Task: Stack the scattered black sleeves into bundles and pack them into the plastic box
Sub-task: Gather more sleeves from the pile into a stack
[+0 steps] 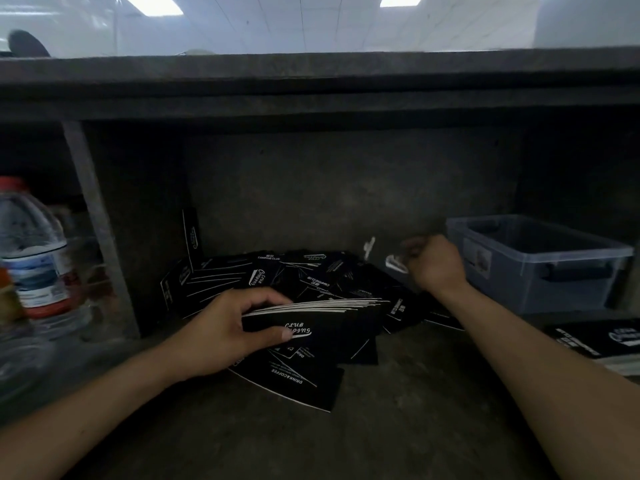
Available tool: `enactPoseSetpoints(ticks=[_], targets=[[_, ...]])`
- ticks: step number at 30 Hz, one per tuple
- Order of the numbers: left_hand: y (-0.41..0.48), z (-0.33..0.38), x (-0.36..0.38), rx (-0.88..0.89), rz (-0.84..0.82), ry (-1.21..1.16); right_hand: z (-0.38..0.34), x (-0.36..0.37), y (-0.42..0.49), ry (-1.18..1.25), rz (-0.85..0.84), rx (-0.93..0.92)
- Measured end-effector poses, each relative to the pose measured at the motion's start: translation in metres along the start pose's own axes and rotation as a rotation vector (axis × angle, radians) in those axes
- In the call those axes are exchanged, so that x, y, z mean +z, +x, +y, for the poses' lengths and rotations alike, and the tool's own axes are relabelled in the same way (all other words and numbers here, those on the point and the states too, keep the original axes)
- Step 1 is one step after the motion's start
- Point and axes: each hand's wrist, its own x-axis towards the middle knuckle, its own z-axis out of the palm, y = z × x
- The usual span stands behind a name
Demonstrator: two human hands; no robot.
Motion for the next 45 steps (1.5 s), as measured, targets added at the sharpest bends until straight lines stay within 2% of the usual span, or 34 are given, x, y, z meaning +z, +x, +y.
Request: enactPoseSetpoints(ticks=[1,2,3,5,7,8,9,10,12,13,14,17,19,23,29,33,35,42,45], targets=[[0.0,-0.001,0.0,0.0,0.005,0.007,-0.003,0.0,0.0,0.108,0.062,-0.071],[0.0,-0.002,0.0,0.001,0.015,0.016,-0.008,-0.002,-0.001,0.252,0.045,-0.129],[0.0,-0.005,-0.001,-0.001,0.03,0.021,-0.017,-0.005,-0.005,0.391,-0.055,-0.162],[0.0,-0.009,-0.001,-0.031,0.062,0.002,-0.034,-0.013,-0.02,0.465,-0.425,-0.205],[0.001,-0.011,-0.001,-0.05,0.076,-0.029,-0.045,-0.017,-0.036,0.344,-0.84,-0.178],[0.002,-0.01,-0.001,-0.044,0.071,-0.028,-0.046,-0.016,-0.041,0.314,-0.971,-0.152],[0.002,-0.009,-0.001,-0.03,0.055,-0.013,-0.046,-0.012,-0.042,0.312,-0.996,-0.14],[0.002,-0.007,-0.001,-0.016,0.031,0.006,-0.048,-0.008,-0.041,0.348,-0.941,-0.135],[0.002,-0.002,-0.001,-0.008,-0.007,0.021,-0.047,0.006,-0.03,0.454,-0.665,-0.154],[0.002,-0.001,-0.002,-0.01,-0.012,0.019,-0.047,0.011,-0.023,0.459,-0.543,-0.191],[0.001,-0.001,-0.002,-0.016,-0.009,0.018,-0.045,0.017,-0.018,0.423,-0.493,-0.238],[0.001,-0.002,-0.004,-0.021,0.002,0.034,-0.041,0.031,-0.015,0.067,-0.619,-0.415],[0.002,-0.005,-0.003,-0.006,0.031,0.054,-0.041,0.034,-0.015,-0.153,-0.702,-0.469],[0.003,-0.008,-0.004,-0.02,0.067,0.059,-0.042,0.024,-0.015,-0.4,-0.624,-0.51],[0.004,-0.009,-0.003,-0.053,0.042,0.061,-0.029,0.011,-0.011,-0.38,-0.498,-0.577],[0.004,-0.01,-0.003,-0.071,0.074,0.075,-0.03,0.008,-0.017,-0.329,-0.643,-0.542],[0.003,-0.011,-0.004,-0.072,0.068,0.074,-0.031,0.009,-0.017,-0.332,-0.661,-0.533],[0.002,-0.011,-0.004,-0.043,0.07,0.068,-0.027,0.006,-0.015,-0.313,-0.506,-0.535],[0.002,-0.011,-0.002,-0.034,0.074,0.05,-0.027,0.004,-0.015,-0.297,-0.282,-0.585]])
